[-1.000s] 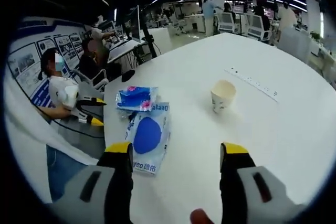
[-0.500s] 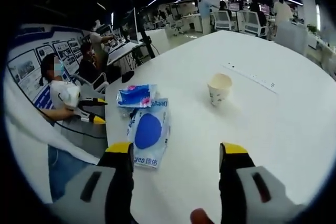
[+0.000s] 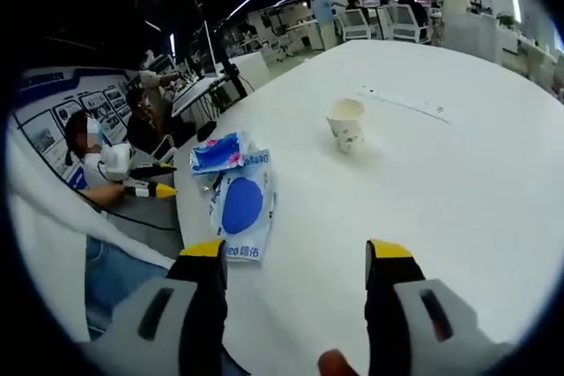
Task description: Arrange the tabletop items into an orderly group along one side of the table until the central work area is clear of visible clutter.
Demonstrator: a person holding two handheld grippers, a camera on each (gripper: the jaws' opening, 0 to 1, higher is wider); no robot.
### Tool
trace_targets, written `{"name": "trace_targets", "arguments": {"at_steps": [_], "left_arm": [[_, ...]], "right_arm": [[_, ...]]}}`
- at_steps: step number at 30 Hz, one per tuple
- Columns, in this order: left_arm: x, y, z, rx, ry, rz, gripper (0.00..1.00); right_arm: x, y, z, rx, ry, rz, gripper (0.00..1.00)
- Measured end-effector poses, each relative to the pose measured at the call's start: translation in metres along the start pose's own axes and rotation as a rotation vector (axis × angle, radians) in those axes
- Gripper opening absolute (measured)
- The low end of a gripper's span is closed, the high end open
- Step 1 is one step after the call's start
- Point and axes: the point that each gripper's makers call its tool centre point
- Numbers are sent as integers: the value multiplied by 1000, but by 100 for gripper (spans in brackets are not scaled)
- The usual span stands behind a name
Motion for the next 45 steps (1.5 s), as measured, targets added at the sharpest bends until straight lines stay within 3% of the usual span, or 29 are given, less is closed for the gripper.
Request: {"name": "trace_targets", "arguments": {"at_steps": [3, 6, 10, 12, 18, 22, 31, 41, 45], "left_arm": [[16, 7, 2, -2, 30, -90, 63], [21, 13, 6, -9, 29, -83, 62], [32, 17, 15, -10, 36, -131, 59], [40, 19, 19, -12, 44, -220, 56], [39, 21, 35, 1, 1, -291, 49], [40, 23, 40, 8, -8, -287, 47], [32, 21, 47, 35, -55, -268, 32], [33, 22, 53, 44, -68, -256, 8], [36, 24, 54, 46, -60, -259, 4]], "right_arm": [[-5, 5, -4, -11, 12, 32, 62], [-8, 6, -4, -15, 20, 52, 61], [-14, 5, -2, -11, 31, 80, 60], [-18, 4, 0, -10, 38, 97, 60], [-31, 1, -1, -11, 44, 136, 59], [-38, 3, -4, -21, 48, 156, 58], [-50, 1, -3, -18, 48, 194, 58], [-50, 1, -1, -9, 52, 195, 58], [-49, 0, 1, 2, 53, 203, 57]]}}
Point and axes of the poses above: the point that each gripper's makers call its tool centre point, and the gripper's own axes: z roughly forward along the fingers, y roughly to its right, x roughly out of its top, and after that the axes turned 12 degrees about x, right-handed
